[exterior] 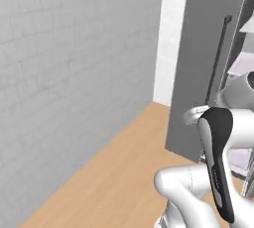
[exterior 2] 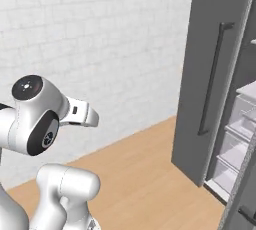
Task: Place one bell pepper and one chicken drumstick in each tupperware on the nearby counter, to pack two identical lunches.
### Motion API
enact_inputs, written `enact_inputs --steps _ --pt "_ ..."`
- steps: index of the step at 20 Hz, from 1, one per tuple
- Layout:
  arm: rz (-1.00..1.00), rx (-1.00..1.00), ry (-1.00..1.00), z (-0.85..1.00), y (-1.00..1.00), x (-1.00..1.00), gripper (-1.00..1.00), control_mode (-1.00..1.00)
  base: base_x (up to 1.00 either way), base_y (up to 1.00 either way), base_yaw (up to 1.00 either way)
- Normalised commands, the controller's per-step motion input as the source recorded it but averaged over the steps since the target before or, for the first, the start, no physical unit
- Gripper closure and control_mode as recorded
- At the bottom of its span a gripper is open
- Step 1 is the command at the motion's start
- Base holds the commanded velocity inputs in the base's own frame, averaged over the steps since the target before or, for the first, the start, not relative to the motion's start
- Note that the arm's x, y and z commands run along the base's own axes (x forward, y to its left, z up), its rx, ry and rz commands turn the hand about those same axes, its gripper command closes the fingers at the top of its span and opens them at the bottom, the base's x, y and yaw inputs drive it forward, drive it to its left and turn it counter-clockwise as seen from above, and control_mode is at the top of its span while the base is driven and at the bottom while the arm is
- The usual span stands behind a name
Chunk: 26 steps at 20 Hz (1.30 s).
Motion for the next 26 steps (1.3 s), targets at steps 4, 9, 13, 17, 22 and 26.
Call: enact_inputs --steps 4,9,13,17,22,26 --pt "0.0 0.0 0.0 0.0 0.0 0.0 -1.0 1.0 0.27 0.32 -0.92" --pt "0.0 0.0 0.0 0.0 0.0 0.0 -1.0 1.0 0.71 0.73 -0.76" --pt "0.0 0.0 0.0 0.0 0.0 0.0 -1.0 1.0 1.0 0.9 -0.44" --pt "0.0 0.0 0.0 0.0 0.0 0.0 -1.0 1.0 1.0 0.16 -0.21" --pt "0.0 0.0 0.0 0.0 0.0 0.0 -1.0 1.0 0.64 -0.44 -0.17" --pt "0.0 0.0 0.0 0.0 0.0 0.0 -1.0 1.0 0.51 -0.24 -0.3"
